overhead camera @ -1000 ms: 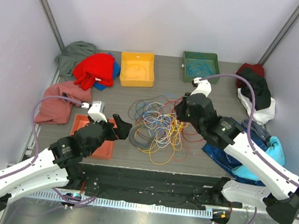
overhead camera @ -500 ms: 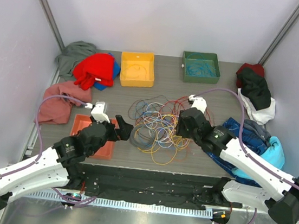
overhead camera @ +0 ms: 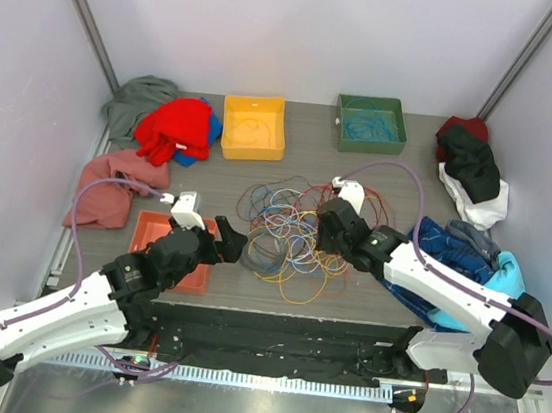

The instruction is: Untangle the cables

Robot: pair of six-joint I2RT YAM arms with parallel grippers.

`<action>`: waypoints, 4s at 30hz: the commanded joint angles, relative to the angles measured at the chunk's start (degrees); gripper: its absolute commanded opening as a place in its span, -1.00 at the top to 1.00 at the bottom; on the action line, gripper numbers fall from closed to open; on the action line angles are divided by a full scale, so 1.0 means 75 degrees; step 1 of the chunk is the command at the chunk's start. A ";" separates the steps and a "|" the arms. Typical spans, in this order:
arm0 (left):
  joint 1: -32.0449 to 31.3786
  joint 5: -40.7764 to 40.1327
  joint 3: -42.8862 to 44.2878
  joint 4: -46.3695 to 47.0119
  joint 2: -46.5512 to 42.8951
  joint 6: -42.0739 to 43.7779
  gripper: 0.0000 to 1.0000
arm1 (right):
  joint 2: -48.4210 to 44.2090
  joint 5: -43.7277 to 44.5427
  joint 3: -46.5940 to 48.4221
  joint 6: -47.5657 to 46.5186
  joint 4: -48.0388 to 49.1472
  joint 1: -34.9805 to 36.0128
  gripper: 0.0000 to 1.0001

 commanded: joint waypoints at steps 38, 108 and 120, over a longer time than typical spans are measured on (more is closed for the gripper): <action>0.0019 0.0055 -0.0069 0.0422 0.0162 -0.0058 -0.99 | -0.0191 0.1116 0.1139 -0.1172 0.0385 -0.0894 0.99; 0.0019 0.0419 -0.0058 0.0129 0.0748 -0.0339 -1.00 | 0.7109 -0.0090 1.1584 -0.0833 0.2118 -0.5241 0.98; 0.0019 0.0478 -0.0198 0.0211 0.0632 -0.0397 -1.00 | 0.7062 -0.0465 1.1421 -0.0634 0.2341 -0.5241 0.99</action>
